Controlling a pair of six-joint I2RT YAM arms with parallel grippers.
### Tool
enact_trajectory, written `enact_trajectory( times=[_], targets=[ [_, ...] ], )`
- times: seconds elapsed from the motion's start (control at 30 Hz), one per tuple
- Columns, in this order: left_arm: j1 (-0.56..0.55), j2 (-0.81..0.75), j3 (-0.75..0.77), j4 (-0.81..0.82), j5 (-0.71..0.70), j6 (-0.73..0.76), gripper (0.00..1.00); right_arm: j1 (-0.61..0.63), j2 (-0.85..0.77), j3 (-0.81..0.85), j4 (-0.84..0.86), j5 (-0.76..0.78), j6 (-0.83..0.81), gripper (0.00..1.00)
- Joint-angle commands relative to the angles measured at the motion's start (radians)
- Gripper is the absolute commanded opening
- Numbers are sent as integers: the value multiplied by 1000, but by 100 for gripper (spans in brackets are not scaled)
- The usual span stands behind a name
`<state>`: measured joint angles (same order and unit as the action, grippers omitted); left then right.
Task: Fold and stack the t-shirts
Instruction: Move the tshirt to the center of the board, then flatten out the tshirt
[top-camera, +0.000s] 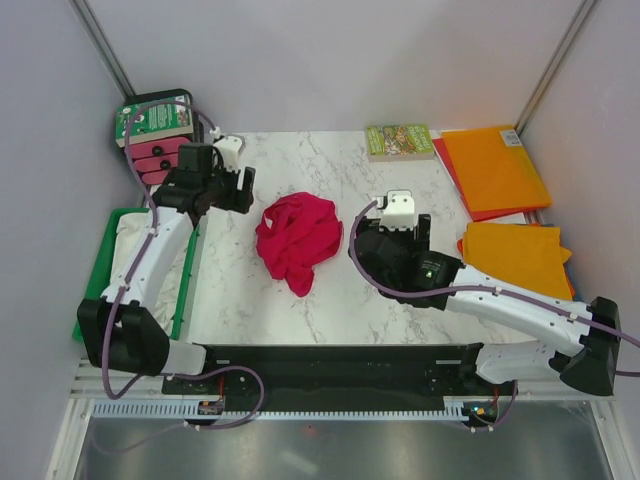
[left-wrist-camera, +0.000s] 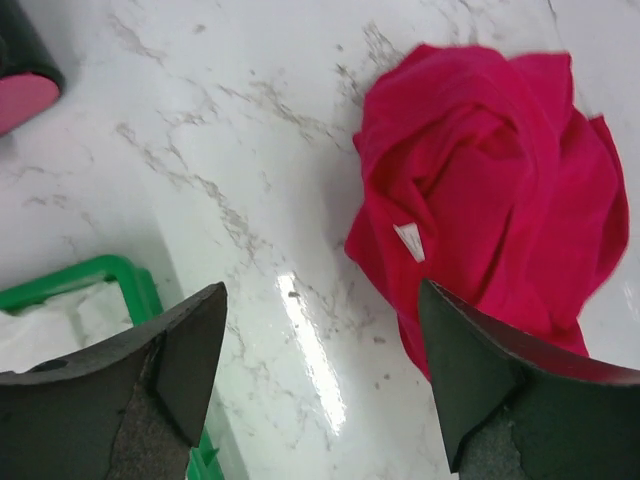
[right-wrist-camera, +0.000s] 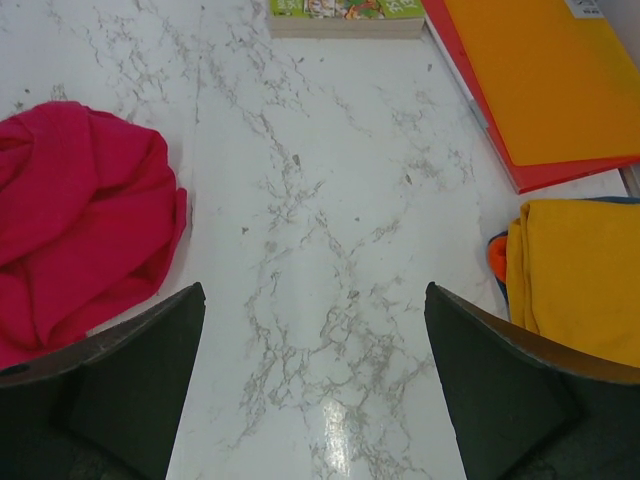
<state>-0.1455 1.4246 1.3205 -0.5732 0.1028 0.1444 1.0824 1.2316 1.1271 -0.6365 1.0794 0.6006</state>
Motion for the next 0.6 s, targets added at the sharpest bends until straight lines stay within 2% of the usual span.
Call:
enact_trajectory(
  times=[0.0,0.1,0.33,0.57],
  targets=[
    [-48,-92,-119,58,107,40,77,-9,14,-55,73,-58,-10,98],
    [-89,-67,-159,56,94,20,73,-10,32,-58,78,-73,-13,98],
    [-97,-99,-231,67,166,17,73,-12,52,-62,93,-87,-21,98],
    [-97,-9,-259,55,196,26,73,-12,86,-47,100,-105,-9,98]
  ],
)
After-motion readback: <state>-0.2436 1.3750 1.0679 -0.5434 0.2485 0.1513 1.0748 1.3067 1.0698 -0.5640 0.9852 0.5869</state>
